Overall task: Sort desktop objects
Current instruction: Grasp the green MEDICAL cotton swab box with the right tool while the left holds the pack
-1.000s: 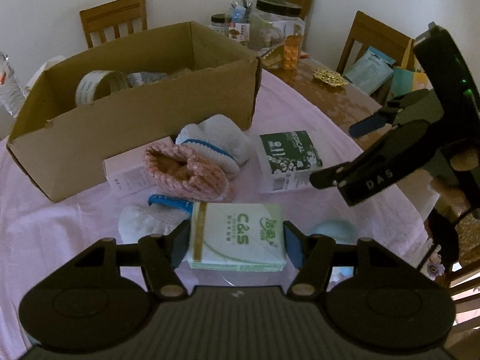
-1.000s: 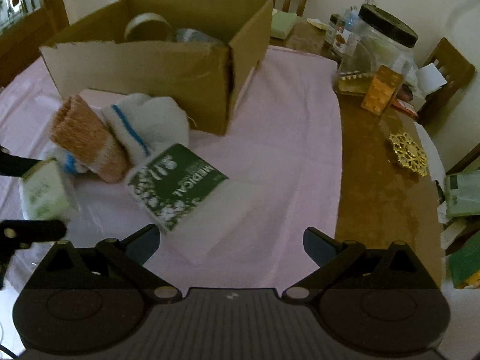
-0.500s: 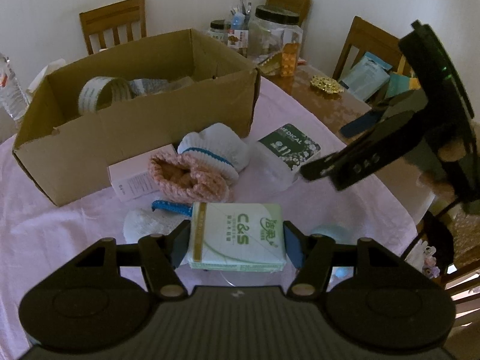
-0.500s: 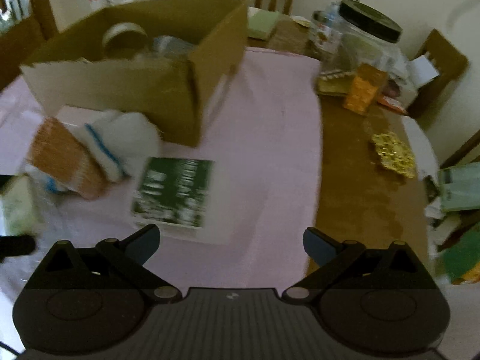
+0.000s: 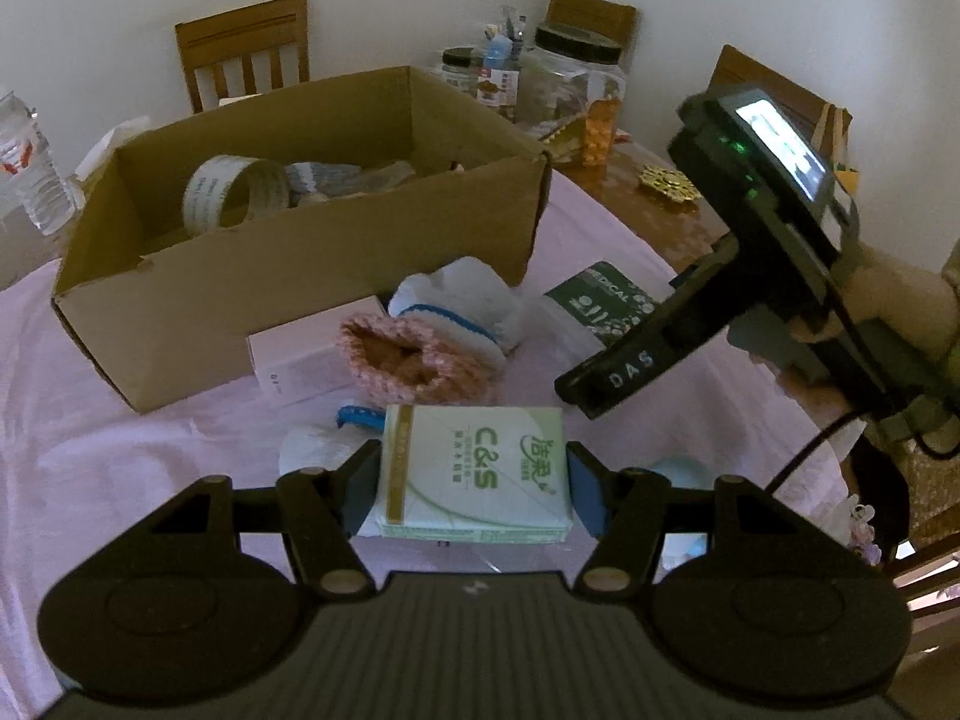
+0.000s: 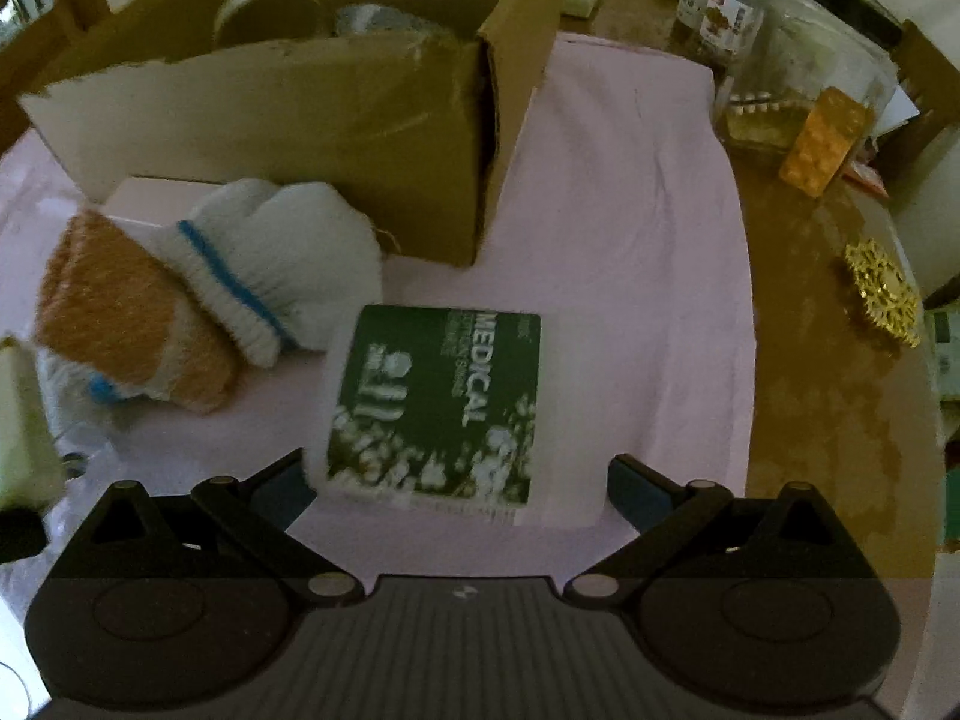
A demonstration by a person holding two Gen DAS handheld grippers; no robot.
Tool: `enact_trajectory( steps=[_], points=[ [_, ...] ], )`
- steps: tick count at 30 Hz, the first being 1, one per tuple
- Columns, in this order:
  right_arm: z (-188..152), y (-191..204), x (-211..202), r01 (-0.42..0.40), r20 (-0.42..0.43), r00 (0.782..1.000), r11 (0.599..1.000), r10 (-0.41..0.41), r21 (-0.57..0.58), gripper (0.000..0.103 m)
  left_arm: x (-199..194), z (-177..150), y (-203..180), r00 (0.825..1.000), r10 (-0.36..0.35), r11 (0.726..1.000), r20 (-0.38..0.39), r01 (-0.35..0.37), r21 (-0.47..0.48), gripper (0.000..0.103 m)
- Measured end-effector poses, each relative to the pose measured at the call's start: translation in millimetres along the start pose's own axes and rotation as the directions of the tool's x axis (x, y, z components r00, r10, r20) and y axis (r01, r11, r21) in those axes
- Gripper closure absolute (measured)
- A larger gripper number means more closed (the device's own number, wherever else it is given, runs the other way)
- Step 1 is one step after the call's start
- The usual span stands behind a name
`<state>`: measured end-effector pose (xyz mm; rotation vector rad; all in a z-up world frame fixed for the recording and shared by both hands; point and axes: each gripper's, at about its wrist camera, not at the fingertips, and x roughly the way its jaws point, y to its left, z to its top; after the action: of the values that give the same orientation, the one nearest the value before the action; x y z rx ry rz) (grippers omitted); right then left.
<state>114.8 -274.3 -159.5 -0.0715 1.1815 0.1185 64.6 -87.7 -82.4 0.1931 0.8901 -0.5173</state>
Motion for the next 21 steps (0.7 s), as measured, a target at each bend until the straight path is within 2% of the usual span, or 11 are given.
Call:
enact_trajectory(
  steps=[7,14,21],
  points=[
    [20.5,1.6,7.3,0.015,-0.068,0.998,0.999,-0.013,0.037,0.0,-2.3,2.5,7.7,1.0,0.003,1.0,0.01,-0.003,-0.018,0.039],
    [26.4,5.7,9.5,0.015,-0.045,0.999,0.999,-0.013,0.033,0.0,-5.9,4.0,11.4,1.0,0.014,1.0,0.011,-0.013,-0.024,0.039],
    [30.7,2.2,7.6,0.011,-0.078,0.997,0.999,-0.008,0.037,0.0,-10.2,4.1,13.2,1.0,0.014,0.999,0.002,-0.014,-0.029,0.039]
  ],
)
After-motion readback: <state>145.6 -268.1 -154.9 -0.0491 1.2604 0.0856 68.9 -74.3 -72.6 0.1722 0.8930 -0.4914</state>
